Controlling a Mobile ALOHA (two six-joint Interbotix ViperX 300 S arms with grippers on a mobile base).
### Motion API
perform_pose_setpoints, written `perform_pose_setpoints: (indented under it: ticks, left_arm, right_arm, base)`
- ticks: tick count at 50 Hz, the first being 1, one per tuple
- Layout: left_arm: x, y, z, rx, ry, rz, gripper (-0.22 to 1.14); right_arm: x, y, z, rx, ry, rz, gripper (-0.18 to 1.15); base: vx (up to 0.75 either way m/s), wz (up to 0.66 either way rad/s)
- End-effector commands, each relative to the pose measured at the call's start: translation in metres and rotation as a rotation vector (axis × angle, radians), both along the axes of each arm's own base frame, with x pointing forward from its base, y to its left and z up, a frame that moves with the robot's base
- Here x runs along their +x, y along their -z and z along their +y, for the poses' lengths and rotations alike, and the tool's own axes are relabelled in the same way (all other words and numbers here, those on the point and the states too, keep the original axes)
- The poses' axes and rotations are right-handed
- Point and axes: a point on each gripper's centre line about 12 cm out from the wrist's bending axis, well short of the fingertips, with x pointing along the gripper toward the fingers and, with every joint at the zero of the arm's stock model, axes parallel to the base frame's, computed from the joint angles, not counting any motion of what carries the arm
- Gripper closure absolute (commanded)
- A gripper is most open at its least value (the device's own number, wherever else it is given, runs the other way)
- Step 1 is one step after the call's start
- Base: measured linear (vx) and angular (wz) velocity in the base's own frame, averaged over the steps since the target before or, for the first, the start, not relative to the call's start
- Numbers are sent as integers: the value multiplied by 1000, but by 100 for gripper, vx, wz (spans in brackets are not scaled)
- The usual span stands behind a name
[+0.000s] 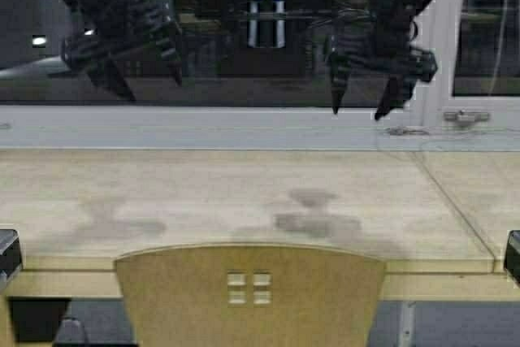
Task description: Push the chairs under the table
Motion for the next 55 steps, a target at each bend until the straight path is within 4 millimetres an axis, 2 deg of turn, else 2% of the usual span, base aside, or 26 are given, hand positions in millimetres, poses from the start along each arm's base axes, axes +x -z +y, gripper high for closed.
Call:
perform_pose_setpoints:
  ticks: [1, 11, 24, 33, 43, 55]
  left_arm:
    - [-7, -7, 7, 68, 42, -70, -8]
    - [-20, 10, 16, 181, 111, -95, -8]
    - [-20, 10, 16, 178, 105, -94, -8]
    - [-24, 16, 19, 183, 105, -74, -8]
    - [-18, 18, 17, 182, 101, -71, -8]
    - [-10, 25, 14, 186, 102, -56, -8]
  right_arm:
    - [-5, -16, -6, -9, -24, -73, 0]
    - [-20, 1, -11, -21, -43, -72, 0]
    - [-15, -8, -10, -49, -74, -86, 0]
    - [-12, -5, -11, -87, -110, -88, 0]
    - [-6, -12, -9, -86, -110, -102, 0]
    - [-8, -4, -9, -90, -110, -83, 0]
  base:
    - [-12, 16]
    - [-12, 12]
    - [-10, 3]
    - [-14, 4]
    - [-21, 24]
    - [-23, 41]
